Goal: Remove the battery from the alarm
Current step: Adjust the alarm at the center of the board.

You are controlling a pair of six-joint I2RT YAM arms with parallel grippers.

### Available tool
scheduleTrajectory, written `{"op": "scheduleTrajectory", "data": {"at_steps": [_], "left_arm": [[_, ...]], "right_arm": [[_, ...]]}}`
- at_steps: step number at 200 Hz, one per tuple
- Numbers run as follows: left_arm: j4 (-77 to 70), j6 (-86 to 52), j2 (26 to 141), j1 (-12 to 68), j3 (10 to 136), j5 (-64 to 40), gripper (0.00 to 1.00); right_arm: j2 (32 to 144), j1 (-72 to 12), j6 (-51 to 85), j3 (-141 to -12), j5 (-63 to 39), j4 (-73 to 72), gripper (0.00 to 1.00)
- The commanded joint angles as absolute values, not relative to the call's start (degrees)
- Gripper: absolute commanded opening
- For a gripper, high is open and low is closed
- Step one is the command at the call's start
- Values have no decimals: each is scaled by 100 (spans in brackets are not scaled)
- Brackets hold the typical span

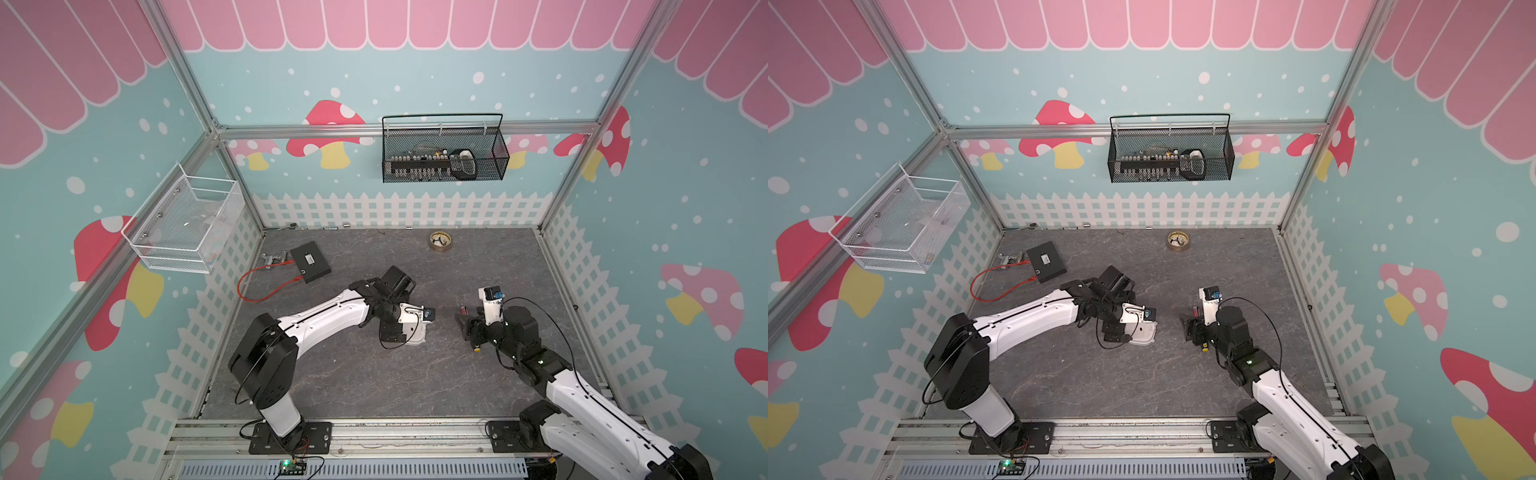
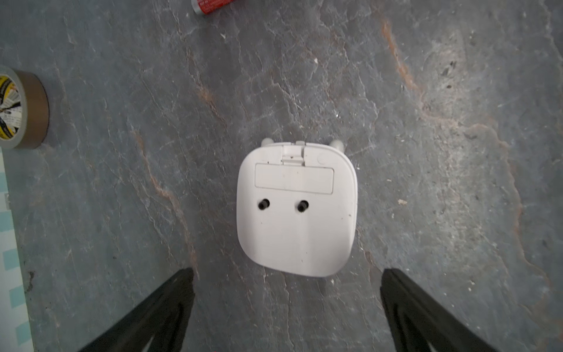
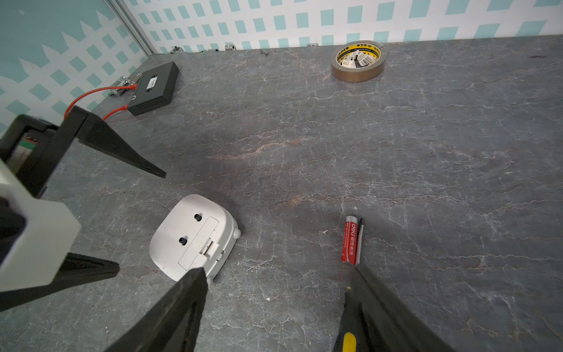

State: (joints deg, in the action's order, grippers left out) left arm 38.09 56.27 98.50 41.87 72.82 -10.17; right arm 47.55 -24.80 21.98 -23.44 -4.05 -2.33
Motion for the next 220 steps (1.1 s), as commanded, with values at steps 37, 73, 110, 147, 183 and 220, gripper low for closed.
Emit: {"op": "scheduleTrajectory", "data": {"at_steps": [37, 73, 110, 147, 183, 220], "left_arm": [[3766, 5815, 10866, 4236, 8023, -1673, 99], [4058, 5684, 11297, 4219, 8328, -1730, 99], [4198, 5609, 11417, 4193, 8314, -1677, 99], [4283, 5423, 11314, 4194, 8001, -1705, 99], [4307, 5397, 11390, 4168, 7920, -1656, 99], [4359, 5358, 11640, 4157, 8263, -1617, 99]], "right_arm": [[4816, -2443, 2083, -2172, -516, -632, 79], [4819, -2390, 2079, -2048, -578, -745, 80], [4820, -2320, 2066, -1894, -698, -883, 80], [4921, -2283, 2148, -1794, -891, -1069, 80], [5045, -2276, 2266, -1714, -1029, -1311, 80], [5028, -2261, 2244, -1650, -1048, -1334, 80]]}}
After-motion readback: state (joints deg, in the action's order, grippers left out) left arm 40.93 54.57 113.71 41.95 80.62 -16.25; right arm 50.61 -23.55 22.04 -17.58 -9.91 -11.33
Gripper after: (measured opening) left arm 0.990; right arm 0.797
